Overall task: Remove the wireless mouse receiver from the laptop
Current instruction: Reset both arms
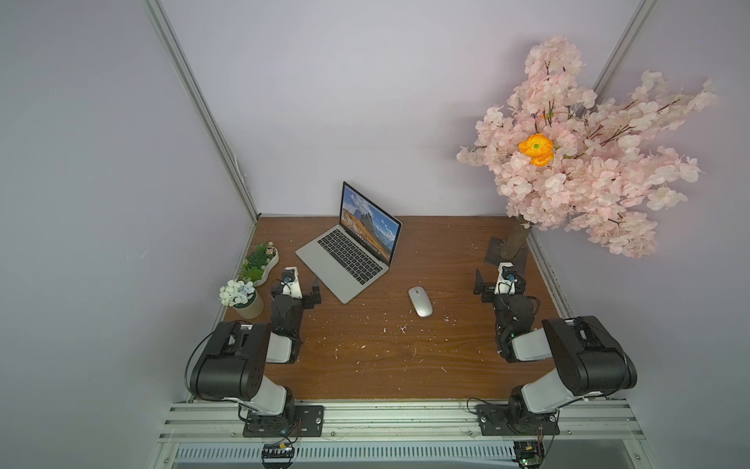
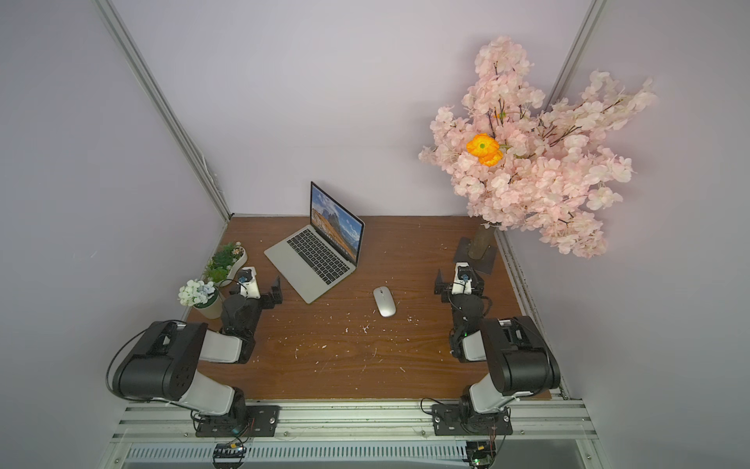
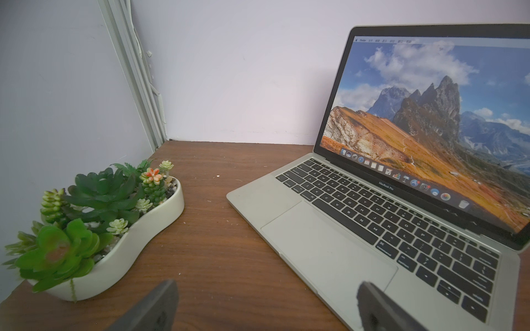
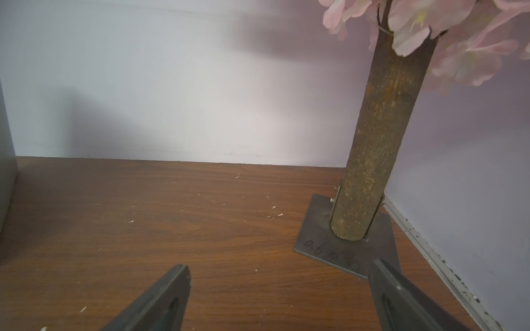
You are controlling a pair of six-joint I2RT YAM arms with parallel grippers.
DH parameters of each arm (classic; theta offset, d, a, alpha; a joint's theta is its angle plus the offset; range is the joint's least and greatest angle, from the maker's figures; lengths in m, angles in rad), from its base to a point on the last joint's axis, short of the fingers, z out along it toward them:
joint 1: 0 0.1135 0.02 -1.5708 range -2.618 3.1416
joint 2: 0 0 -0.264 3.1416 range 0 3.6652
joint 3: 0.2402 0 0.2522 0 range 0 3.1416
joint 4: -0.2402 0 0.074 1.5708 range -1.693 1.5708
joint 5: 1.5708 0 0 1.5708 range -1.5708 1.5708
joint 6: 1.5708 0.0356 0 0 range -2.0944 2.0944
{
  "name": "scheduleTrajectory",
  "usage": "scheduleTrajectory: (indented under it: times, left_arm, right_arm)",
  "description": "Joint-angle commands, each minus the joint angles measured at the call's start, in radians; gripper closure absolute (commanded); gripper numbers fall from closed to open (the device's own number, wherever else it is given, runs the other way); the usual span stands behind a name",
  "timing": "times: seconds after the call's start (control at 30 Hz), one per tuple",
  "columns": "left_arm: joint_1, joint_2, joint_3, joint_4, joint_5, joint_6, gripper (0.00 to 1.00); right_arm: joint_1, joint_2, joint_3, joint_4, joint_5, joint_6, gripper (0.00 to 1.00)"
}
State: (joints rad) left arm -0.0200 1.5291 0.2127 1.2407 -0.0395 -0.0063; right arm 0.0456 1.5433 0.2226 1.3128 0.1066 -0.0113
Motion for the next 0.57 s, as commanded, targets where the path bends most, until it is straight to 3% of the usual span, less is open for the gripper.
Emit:
scheduleTrajectory:
  times: [0.0, 0.53]
  left_arm:
    - [0.011, -0.001, 0.001, 0.021, 0.010, -0.004, 0.01]
    - [0.011, 0.000, 0.002, 0.022, 0.010, -0.005, 0.00]
  right_arm:
    - [0.002, -0.009, -0.006, -0.008, -0.016, 0.002, 0.00]
    - [0.000, -0.008, -0.011, 0.008, -0.020, 0.005, 0.00]
